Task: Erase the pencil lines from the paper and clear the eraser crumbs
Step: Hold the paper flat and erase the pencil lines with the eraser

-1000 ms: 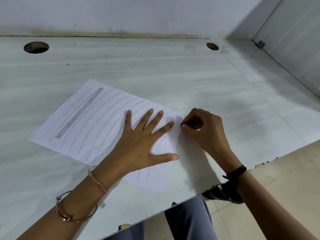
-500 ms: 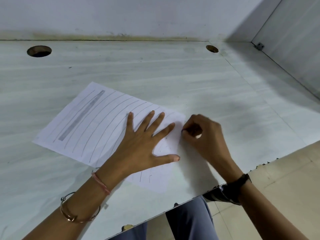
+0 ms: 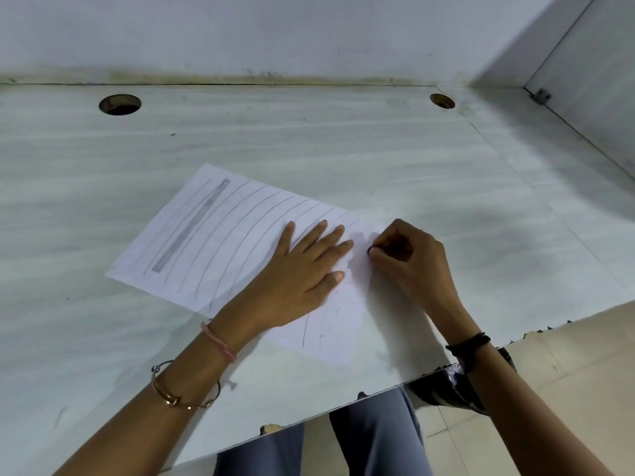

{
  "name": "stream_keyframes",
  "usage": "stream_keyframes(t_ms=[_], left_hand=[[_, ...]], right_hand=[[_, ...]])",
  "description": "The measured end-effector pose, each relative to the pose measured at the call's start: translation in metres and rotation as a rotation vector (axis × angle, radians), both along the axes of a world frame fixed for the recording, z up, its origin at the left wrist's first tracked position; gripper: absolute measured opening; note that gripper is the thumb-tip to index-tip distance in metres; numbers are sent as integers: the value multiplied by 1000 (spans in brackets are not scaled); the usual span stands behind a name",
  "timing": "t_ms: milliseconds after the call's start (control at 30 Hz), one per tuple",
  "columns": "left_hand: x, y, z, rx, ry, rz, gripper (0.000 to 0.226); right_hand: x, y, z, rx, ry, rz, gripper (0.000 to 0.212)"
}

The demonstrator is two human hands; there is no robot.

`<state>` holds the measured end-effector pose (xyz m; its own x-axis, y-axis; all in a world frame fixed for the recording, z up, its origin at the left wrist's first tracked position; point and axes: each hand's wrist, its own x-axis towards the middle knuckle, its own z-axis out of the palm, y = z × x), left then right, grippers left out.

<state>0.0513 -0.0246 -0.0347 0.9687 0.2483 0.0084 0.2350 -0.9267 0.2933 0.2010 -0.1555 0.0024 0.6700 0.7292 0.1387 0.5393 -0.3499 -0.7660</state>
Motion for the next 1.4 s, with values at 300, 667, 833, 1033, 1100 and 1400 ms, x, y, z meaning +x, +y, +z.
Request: stream_keyframes(t_ms=[300, 667, 833, 1033, 1100, 1400], left_hand=[[-53, -9, 4, -4, 64, 158, 64], [-56, -10, -11, 153, -21, 173, 58], [-56, -8, -12, 175, -15, 176, 61], [-55, -9, -11, 189, -32, 171, 61], [-55, -8, -11, 196, -24, 173, 63], [-55, -7, -14, 223, -35, 165, 61]], right_hand=[[-22, -6, -5, 147, -5, -7, 16], [-79, -22, 1, 31, -35, 476, 13], [-72, -19, 5, 8, -20, 479, 13], [-78, -23, 9, -52, -3, 606, 13], [-69, -17, 7, -6, -42, 525, 13], [-65, -13, 7, -3, -79, 520, 12]])
